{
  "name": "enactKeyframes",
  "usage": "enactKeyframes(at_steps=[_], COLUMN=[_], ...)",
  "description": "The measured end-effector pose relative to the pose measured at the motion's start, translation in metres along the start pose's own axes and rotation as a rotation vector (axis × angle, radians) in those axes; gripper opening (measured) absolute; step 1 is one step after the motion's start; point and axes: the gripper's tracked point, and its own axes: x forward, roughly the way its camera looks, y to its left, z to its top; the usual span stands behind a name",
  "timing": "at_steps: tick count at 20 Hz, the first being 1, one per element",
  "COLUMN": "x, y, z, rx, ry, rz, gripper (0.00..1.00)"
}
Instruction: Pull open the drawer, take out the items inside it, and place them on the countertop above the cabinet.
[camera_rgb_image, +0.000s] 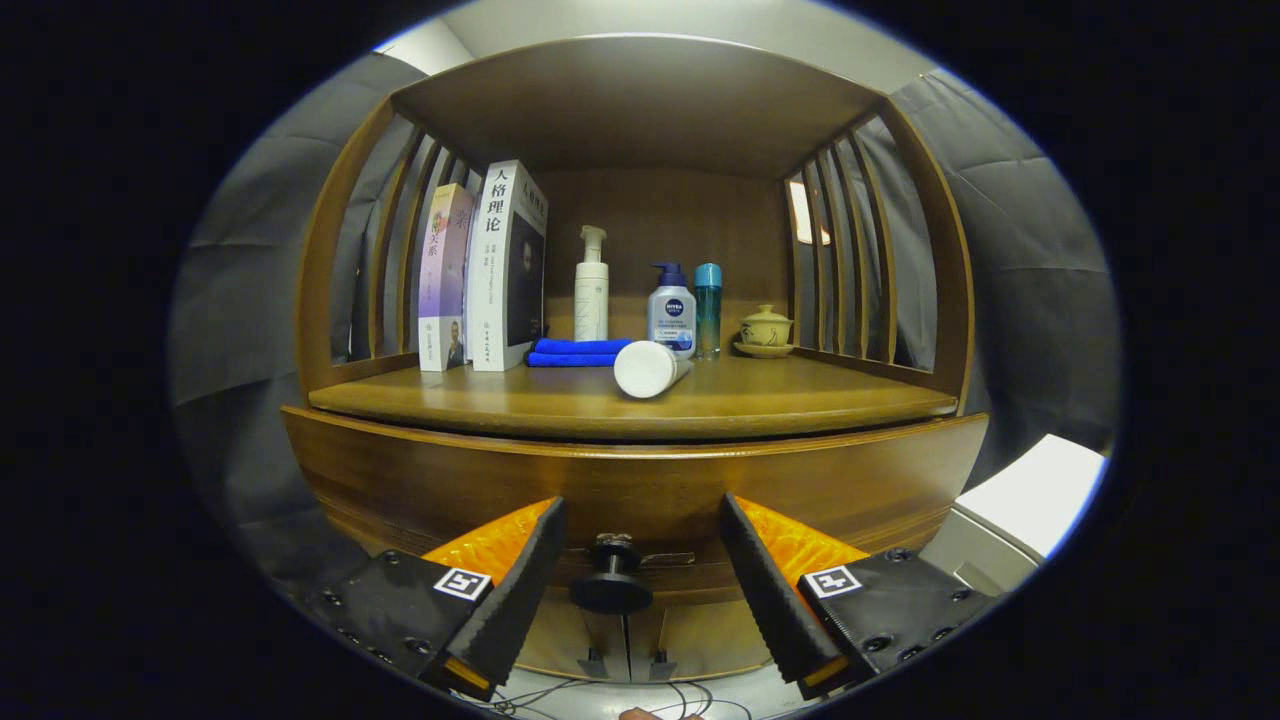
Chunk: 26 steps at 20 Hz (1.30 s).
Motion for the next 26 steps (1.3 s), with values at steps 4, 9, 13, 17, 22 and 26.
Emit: enactKeyframes(at_steps=[4,9,13,17,22,26], x=[0.013,0.009,-0.033,-0.085,-0.139,-0.171], y=[0.004,0.000,-0.010,-0.030,-0.046,-0.076], z=[0.005,-0.007,0.007,0.036,0.086,0.120], rx=[-0.036,-0.061,-0.026,-0.011,0.098,0.091], ry=[0.034,0.068,0.012,-0.111,-0.212,-0.261], rz=[-0.001,-0.024,-0.017,-0.018,0.037,0.010], gripper=[0.98,0.98,0.98,0.97,0.97,0.96])
